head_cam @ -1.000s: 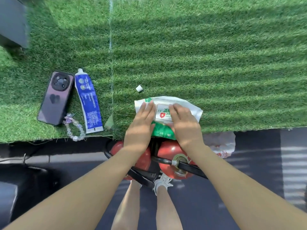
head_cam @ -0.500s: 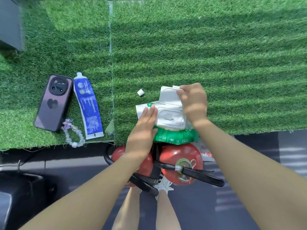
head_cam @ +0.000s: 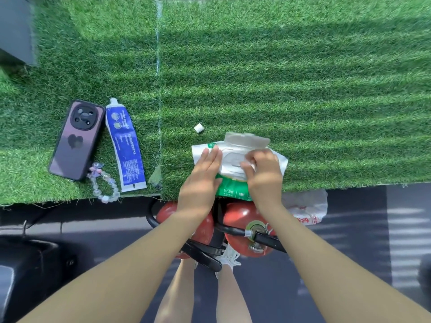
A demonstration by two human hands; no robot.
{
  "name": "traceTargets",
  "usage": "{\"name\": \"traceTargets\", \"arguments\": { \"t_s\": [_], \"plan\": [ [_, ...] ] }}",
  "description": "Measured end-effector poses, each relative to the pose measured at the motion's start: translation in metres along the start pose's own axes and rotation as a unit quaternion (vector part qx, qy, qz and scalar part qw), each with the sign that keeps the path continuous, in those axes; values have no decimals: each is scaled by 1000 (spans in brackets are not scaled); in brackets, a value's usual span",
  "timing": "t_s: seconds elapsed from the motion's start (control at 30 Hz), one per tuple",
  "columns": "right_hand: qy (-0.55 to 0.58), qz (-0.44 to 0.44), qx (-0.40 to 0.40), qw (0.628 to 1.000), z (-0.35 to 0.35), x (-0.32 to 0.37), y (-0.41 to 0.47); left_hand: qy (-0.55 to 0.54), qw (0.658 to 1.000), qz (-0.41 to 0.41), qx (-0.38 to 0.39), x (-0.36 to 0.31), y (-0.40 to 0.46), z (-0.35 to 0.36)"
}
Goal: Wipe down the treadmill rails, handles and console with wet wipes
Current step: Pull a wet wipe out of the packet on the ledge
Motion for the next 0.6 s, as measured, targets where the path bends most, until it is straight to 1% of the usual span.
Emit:
{"name": "traceTargets", "arguments": {
  "t_s": [0.03,0.1,0.2,0.3,0.37,0.43,0.47,0.53,0.6],
  "plan": [
    [-11,13,9,1000,1,2,2,2,1000,1,-1,0,0,0],
    [-38,10,24,999,2,4,4,7,1000,2,-6,-1,0,-1],
    [-33,4,44,998,-1,4,6,9,1000,0,-8,-2,0,-1],
    [50,9,60,997,-12,7,8,16,1000,-1,-7,-1,0,-1],
    [134,12,40,990,-19,6,5,18,1000,-1,-6,-1,1,-2],
    [218,58,23,974,-22,3,2,25,1000,-1,-4,-2,1,-2],
    [231,77,22,970,-23,1,2,26,1000,-1,-2,-2,1,-2],
    [186,65,31,980,-23,1,6,24,1000,-2,1,-3,1,-3],
    [121,35,73,989,-18,5,9,18,1000,-7,2,-5,1,-4]
  ]
}}
Point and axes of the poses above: each hand's wrist, its own y-axis towards the middle knuckle, its own z-axis out of the palm, x = y × z, the point moved 4 cm from there along y, towards the middle knuckle, and after that the axes turned 4 degrees about x, right-handed, at the moved point
